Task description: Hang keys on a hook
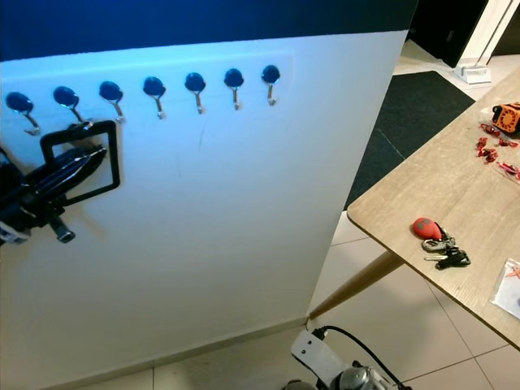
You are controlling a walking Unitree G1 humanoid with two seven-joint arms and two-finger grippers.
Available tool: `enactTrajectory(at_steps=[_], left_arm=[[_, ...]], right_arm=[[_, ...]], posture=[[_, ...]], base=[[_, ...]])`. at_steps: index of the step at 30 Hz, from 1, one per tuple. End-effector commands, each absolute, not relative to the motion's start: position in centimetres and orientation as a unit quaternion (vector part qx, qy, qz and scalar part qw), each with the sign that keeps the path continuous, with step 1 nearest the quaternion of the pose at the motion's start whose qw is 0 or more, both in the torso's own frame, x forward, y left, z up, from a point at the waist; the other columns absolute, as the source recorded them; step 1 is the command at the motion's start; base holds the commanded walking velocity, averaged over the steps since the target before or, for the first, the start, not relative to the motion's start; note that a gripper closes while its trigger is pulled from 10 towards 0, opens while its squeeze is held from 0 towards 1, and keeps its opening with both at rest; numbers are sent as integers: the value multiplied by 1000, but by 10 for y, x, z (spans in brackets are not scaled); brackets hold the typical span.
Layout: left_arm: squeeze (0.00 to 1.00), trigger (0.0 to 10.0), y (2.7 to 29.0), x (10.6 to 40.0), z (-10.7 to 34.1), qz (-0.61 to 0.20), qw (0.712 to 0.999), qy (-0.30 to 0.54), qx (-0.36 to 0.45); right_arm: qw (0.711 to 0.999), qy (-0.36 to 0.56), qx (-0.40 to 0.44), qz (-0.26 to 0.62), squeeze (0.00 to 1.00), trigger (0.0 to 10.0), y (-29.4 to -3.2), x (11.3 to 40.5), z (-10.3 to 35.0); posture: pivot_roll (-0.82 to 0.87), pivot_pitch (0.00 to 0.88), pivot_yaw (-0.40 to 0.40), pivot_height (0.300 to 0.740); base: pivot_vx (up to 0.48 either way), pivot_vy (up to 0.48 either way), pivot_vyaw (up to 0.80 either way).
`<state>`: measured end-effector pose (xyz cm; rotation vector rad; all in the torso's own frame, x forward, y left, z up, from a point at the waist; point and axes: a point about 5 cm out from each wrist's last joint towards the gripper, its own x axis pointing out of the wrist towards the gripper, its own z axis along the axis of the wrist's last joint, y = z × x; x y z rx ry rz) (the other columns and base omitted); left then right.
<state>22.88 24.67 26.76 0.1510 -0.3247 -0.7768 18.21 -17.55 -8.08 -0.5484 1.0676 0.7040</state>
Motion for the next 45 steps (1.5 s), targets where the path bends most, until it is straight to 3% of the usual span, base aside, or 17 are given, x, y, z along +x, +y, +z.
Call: enactTrajectory(at_steps=[1,45], left_arm=[[0,10000,250,228,270,-368,912,-169,74],[0,10000,229,242,252,-381,914,-124,66]], right_arm=[[751,520,-253,319,0,10000,-182,164,-89],[752,530,-267,286,0,10000,-193,154,-94]], posture=[[-14,92,-7,740],[-21,90,2,740]], base=[[0,0,0],[0,0,0]])
